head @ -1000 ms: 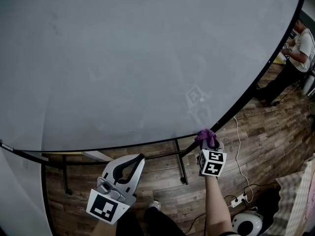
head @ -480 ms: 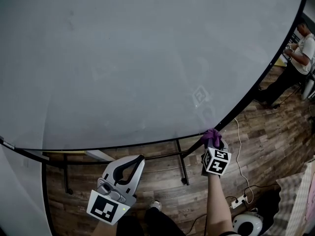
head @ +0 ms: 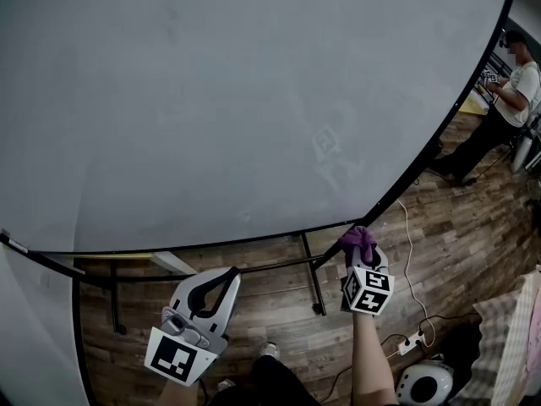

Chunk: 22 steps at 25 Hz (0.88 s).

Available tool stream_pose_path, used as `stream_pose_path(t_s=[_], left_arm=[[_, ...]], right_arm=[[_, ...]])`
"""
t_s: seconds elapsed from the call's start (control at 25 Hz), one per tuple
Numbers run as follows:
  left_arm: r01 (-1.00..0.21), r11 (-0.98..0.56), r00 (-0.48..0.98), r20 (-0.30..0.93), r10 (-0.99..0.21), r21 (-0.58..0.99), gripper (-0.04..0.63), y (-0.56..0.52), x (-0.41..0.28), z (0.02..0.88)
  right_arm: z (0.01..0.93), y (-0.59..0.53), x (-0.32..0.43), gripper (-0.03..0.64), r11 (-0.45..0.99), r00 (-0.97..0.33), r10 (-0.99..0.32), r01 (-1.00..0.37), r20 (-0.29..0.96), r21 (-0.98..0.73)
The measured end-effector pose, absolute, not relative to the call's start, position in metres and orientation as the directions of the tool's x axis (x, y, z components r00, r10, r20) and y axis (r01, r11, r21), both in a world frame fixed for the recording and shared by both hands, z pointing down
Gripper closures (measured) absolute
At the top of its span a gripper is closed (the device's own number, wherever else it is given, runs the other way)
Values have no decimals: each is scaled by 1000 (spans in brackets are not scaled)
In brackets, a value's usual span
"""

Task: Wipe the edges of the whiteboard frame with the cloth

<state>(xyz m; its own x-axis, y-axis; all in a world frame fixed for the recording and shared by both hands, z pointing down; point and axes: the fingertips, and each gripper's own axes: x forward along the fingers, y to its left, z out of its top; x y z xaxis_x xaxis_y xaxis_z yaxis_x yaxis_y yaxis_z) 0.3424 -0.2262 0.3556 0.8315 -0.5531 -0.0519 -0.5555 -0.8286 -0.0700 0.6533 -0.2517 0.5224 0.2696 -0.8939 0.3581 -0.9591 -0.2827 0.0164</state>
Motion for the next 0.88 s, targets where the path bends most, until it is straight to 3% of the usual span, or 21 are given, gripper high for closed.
stream_pose_path(t_s=[0.52,0.88], left_arm=[[-622,-776,782,-36,-622,-105,578,-168,246,342],[-690,-708,723,-90,-685,-152,578,-131,166,322]], right_arm=[[463,-191,538,555,-141,138,-954,-990,266,8],[424,-146,451,555,-61,62,-977,-998,203,11]])
